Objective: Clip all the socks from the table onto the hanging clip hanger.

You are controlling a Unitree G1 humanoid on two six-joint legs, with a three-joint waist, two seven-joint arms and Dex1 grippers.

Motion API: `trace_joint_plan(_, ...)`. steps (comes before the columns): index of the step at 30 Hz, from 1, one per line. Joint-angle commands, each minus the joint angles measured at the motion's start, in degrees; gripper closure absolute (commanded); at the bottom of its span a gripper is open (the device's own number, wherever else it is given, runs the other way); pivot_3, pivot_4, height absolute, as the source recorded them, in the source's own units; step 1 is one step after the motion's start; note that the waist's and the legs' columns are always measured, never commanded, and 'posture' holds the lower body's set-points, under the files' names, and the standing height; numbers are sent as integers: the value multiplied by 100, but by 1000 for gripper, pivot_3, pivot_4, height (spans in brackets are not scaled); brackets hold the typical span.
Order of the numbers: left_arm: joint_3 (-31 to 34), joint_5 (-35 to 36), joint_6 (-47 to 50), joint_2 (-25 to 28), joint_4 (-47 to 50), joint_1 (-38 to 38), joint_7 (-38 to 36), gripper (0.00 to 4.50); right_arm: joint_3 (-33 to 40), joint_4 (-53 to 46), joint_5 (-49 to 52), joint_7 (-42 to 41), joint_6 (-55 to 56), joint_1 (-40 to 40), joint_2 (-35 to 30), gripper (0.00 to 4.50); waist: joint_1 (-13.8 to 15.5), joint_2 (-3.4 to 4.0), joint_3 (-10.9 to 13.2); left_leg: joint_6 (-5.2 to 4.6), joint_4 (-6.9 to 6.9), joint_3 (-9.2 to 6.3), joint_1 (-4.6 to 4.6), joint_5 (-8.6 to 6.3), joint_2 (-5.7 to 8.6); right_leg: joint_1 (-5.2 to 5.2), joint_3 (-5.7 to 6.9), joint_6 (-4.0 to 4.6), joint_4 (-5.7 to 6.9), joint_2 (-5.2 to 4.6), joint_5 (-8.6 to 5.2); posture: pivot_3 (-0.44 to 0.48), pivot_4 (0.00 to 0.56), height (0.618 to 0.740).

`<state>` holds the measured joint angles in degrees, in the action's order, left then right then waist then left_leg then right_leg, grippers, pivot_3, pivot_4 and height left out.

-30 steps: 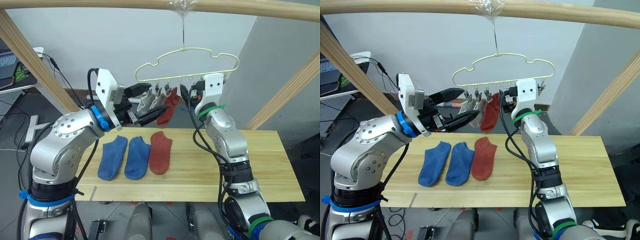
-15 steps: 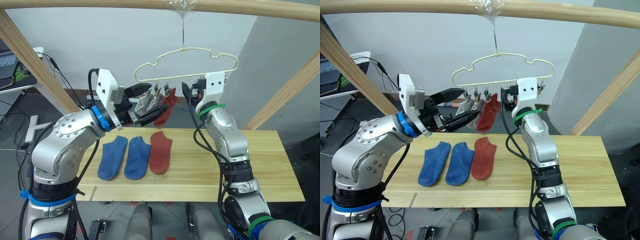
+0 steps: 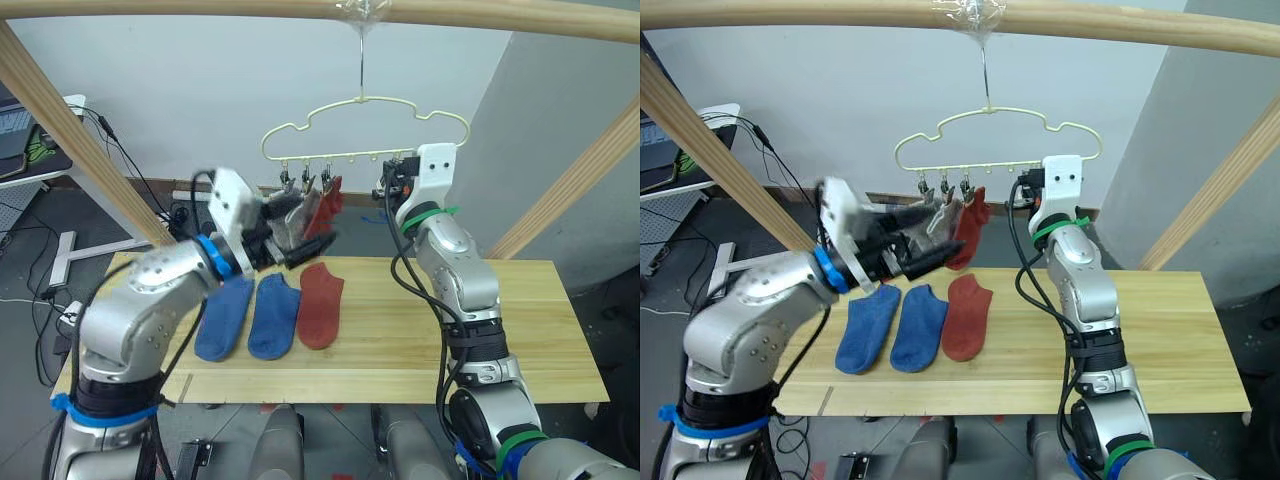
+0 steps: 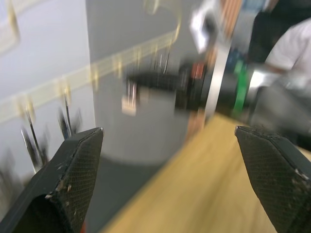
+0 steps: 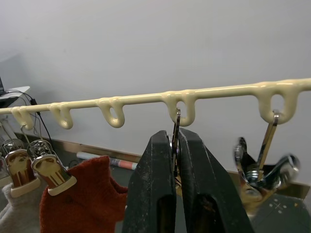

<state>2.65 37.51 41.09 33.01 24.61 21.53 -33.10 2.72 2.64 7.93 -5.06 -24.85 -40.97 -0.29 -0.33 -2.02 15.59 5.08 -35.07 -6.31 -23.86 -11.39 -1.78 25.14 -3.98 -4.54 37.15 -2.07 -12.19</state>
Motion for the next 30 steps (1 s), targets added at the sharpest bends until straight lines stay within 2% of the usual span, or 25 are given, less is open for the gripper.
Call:
trace_joint_plan(1,-489,-656,-171,-226,-291,-376,398,0,14,-298,92,-92,-241,27,-125,4487,2,0,0,0,0,0,0,0,0,0,0,0,-1,0,0,97,235,740)
trace_joint_plan(4,-1128,-1533,-729,-803,-1331,-670,837,0,-27,-416,157,-256,-531,116,-269,4487,10,11,-6,0,-1,2,8,0,2,-10,-2,0,-3,0,0,81,238,740)
trace_joint_plan(10,-1696,-2465,-1679,-1400,-3108,-301,691,0,-6,-741,206,-215,-847,248,-315,4487,-8,11,-6,-6,-5,-1,6,3,2,-7,0,-1,1,2,0,44,246,740)
trace_joint_plan(18,-1829,-3407,-2667,-1911,-4946,460,1033,0,-47,-1096,172,-46,-1158,455,-268,4487,-103,11,-6,-10,-7,-1,5,6,4,-11,-2,-6,-1,1,3,1,255,740)
trace_joint_plan(25,-1915,-3859,-2850,-2115,-5726,680,944,0,-66,-1224,169,-18,-1293,513,-296,4487,-155,11,-6,-11,-7,-3,5,6,4,-11,-1,-7,1,1,3,-8,257,740)
trace_joint_plan(28,-2302,-4298,-3139,-2014,-5808,573,716,582,-51,-1246,167,-6,-1337,515,-319,4500,-155,11,-6,-11,-8,-4,9,7,4,-18,-1,-10,0,1,4,-20,255,740)
trace_joint_plan(30,-2347,-4383,-3178,-2003,-5751,450,656,1197,-16,-1246,192,-2,-1361,512,-328,4500,-155,16,-10,-12,-8,-4,12,7,4,-21,-1,-11,-1,1,4,-22,248,740)
